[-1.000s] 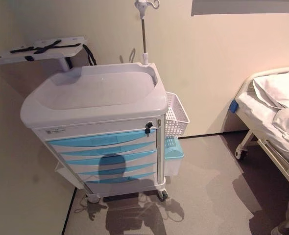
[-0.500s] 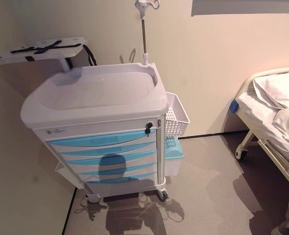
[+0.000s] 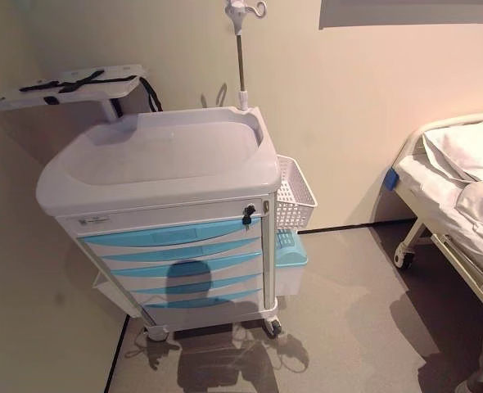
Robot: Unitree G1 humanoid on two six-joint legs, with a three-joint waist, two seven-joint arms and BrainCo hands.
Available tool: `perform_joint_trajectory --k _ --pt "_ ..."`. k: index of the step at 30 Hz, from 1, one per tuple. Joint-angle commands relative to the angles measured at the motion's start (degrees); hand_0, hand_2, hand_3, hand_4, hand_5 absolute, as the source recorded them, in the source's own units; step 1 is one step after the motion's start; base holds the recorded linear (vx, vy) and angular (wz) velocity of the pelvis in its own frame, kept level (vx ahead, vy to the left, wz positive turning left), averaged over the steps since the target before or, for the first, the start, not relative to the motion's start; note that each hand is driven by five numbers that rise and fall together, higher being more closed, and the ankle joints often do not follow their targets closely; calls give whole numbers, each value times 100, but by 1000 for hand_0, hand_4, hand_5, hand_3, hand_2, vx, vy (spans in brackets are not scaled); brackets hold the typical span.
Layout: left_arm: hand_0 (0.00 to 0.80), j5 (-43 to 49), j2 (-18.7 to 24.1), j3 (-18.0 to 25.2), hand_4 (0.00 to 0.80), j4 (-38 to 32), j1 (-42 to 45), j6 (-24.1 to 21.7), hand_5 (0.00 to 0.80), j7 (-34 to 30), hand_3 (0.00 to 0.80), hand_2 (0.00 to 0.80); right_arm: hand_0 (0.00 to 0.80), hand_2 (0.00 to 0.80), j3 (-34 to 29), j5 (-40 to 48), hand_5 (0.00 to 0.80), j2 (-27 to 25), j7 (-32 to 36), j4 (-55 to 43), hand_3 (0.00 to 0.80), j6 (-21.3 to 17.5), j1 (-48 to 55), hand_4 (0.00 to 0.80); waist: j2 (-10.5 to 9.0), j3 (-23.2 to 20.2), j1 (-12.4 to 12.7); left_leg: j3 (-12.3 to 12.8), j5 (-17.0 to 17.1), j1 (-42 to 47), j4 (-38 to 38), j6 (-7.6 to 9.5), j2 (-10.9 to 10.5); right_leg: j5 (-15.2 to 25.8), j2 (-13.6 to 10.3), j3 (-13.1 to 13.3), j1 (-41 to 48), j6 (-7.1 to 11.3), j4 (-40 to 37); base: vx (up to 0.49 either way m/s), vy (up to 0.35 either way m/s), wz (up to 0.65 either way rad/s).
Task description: Open the drawer and pick up the medicine
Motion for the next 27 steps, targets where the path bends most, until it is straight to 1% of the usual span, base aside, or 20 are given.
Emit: perform_joint_trajectory --k 1,4,8,10,11,12,14,15,16,17,19,20,21,24,25,26,27 --pt "0 -9 103 98 0 206 -333 -115 0 57 0 0 0 0 115 58 0 156 -16 308 0 -100 -293 0 -435 23 35 -154 -351 -69 252 259 -410 -238 -256 3 57 417 327 0 0 0" --pt "0 -11 135 125 0 221 -360 -112 0 80 0 0 0 0 107 36 0 155 -9 325 0 -98 -274 0 -460 23 37 -167 -409 -39 336 276 -419 -277 -268 5 104 399 386 29 5 1" --pt "0 -177 194 210 0 78 -430 -137 0 122 0 0 0 0 122 42 0 132 -26 292 0 -110 -293 0 -476 63 17 -201 -286 12 166 240 -384 -249 -234 -37 136 394 302 -5 4 5" --pt "0 -310 221 224 0 -6 -553 -169 0 180 0 0 0 0 155 80 0 91 -71 266 0 -120 -412 0 -472 206 5 -205 -160 -189 119 224 -370 -171 -225 -44 -99 397 283 -253 15 1" --pt "0 -490 258 227 0 -96 -751 -197 0 260 0 0 0 0 193 127 0 37 -129 231 0 -119 -583 0 -473 407 -6 -199 -13 -558 98 208 -376 -39 -217 -16 -487 398 270 -412 25 -1" --pt "0 -561 268 210 0 -132 -842 -214 0 279 0 0 0 0 218 137 0 7 -156 224 0 -118 -660 0 -464 486 -16 -193 68 -749 80 201 -390 33 -206 -4 -699 398 262 -343 18 -4" --pt "0 -562 267 210 0 -130 -845 -214 0 279 0 0 0 0 218 138 0 6 -156 226 0 -118 -664 0 -462 472 -16 -193 70 -770 83 201 -390 34 -207 -3 -721 397 267 -149 12 -2" --pt "0 -741 300 157 0 -220 -1035 -263 0 340 0 0 0 0 248 172 0 -54 -220 251 0 -121 -759 0 -454 641 -37 -197 252 -1141 13 176 -418 228 -193 -3 -1092 396 191 -183 11 3" --pt "0 -742 300 157 0 -219 -1036 -263 0 340 0 0 0 0 248 173 0 -54 -220 252 0 -121 -760 0 -454 634 -38 -198 253 -1150 14 176 -419 229 -193 -3 -1100 396 191 -256 26 1" --pt "0 -856 312 122 0 -365 -1113 -314 0 351 0 0 0 0 272 162 0 -87 -247 282 0 -121 -766 0 -444 763 -57 -207 324 -1332 0 170 -429 303 -194 -7 -1270 402 150 -74 15 -1" --pt "0 -938 308 89 0 -459 -1172 -339 0 360 0 0 0 0 279 169 0 -104 -264 291 0 -122 -780 0 -442 836 -68 -225 365 -1450 0 162 -432 339 -205 -15 -1380 408 143 -144 19 -1" --pt "0 -1057 309 34 0 -631 -1302 -383 0 401 0 0 0 0 306 206 0 -130 -308 276 0 -129 -860 0 -434 1004 -91 -240 431 -1675 0 163 -442 426 -218 13 -1618 414 134 -166 21 3" --pt "0 -1057 309 34 0 -631 -1304 -382 0 401 0 0 0 0 306 206 0 -130 -308 277 0 -129 -863 0 -433 997 -91 -240 433 -1685 0 163 -442 427 -218 13 -1629 414 135 -180 33 2" --pt "0 -1358 288 -35 0 -1063 -1472 -498 0 477 0 0 0 0 365 296 0 -160 -368 199 0 -165 -994 0 -435 1232 -82 -198 538 -2051 0 165 -439 544 -240 108 -2023 425 135 -93 27 -2" --pt "0 -1359 288 -35 0 -1064 -1473 -497 0 478 0 0 0 0 365 297 0 -160 -368 200 0 -165 -995 0 -435 1228 -81 -197 539 -2056 0 165 -439 545 -240 110 -2030 425 137 -94 29 -11" --pt "0 -1530 267 -63 0 -1338 -1540 -535 0 526 0 0 0 0 385 344 0 -164 -400 139 0 -174 -1047 0 -427 1357 -85 -186 549 -2198 67 183 -449 552 -253 137 -2177 412 195 -49 11 -6" --pt "0 -1530 267 -63 0 -1339 -1540 -533 0 527 0 0 0 0 384 344 0 -164 -400 140 0 -174 -1048 0 -427 1354 -84 -185 549 -2204 69 183 -449 550 -253 138 -2184 412 199 -72 13 -6"
